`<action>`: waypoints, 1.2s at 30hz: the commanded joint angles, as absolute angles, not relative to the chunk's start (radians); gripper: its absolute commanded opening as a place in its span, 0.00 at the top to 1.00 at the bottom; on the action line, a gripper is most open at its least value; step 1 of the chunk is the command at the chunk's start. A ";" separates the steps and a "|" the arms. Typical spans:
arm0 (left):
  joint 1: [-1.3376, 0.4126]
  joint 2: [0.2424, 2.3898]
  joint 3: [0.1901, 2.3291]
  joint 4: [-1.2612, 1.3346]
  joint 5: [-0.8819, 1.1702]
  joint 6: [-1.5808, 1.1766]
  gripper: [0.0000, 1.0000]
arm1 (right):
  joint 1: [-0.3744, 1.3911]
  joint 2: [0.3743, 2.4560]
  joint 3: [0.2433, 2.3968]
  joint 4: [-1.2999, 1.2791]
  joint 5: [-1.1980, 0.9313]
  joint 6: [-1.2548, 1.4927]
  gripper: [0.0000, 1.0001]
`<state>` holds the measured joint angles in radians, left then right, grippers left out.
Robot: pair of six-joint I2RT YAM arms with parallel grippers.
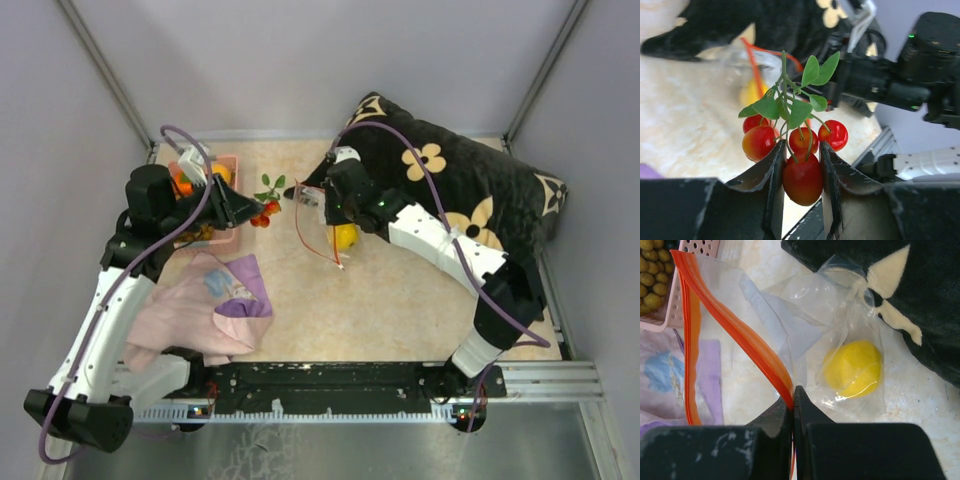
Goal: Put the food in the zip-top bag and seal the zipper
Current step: Pick up the fake fruit from the bin, then place the fake fruit in the zipper food storage bag.
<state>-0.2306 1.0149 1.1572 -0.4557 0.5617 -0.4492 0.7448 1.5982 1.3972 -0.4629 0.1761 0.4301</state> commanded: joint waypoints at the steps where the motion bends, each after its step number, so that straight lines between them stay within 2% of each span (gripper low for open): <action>1: -0.306 0.997 1.114 -0.298 0.642 -0.586 0.89 | 0.742 1.607 1.459 -0.422 0.155 0.455 1.00; 8: -0.415 1.024 1.029 -0.103 0.591 -0.722 0.91 | 0.749 1.610 1.463 -0.410 0.151 0.465 1.00; 18: -0.446 1.108 0.967 -0.024 0.539 -0.801 0.92 | 0.757 1.587 1.444 -0.399 0.140 0.476 1.00; 25: -0.462 1.135 0.947 -0.088 0.435 -0.790 0.94 | 0.759 1.581 1.436 -0.387 0.129 0.480 1.00; 36: -0.463 1.183 0.955 -0.253 0.284 -0.767 0.91 | 0.760 1.541 1.411 -0.363 0.111 0.491 1.00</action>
<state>-0.4568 1.1645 0.9455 -0.1864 0.3656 -0.7879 0.7525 1.6032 1.3968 -0.4274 0.1249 0.4767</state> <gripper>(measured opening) 0.355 0.005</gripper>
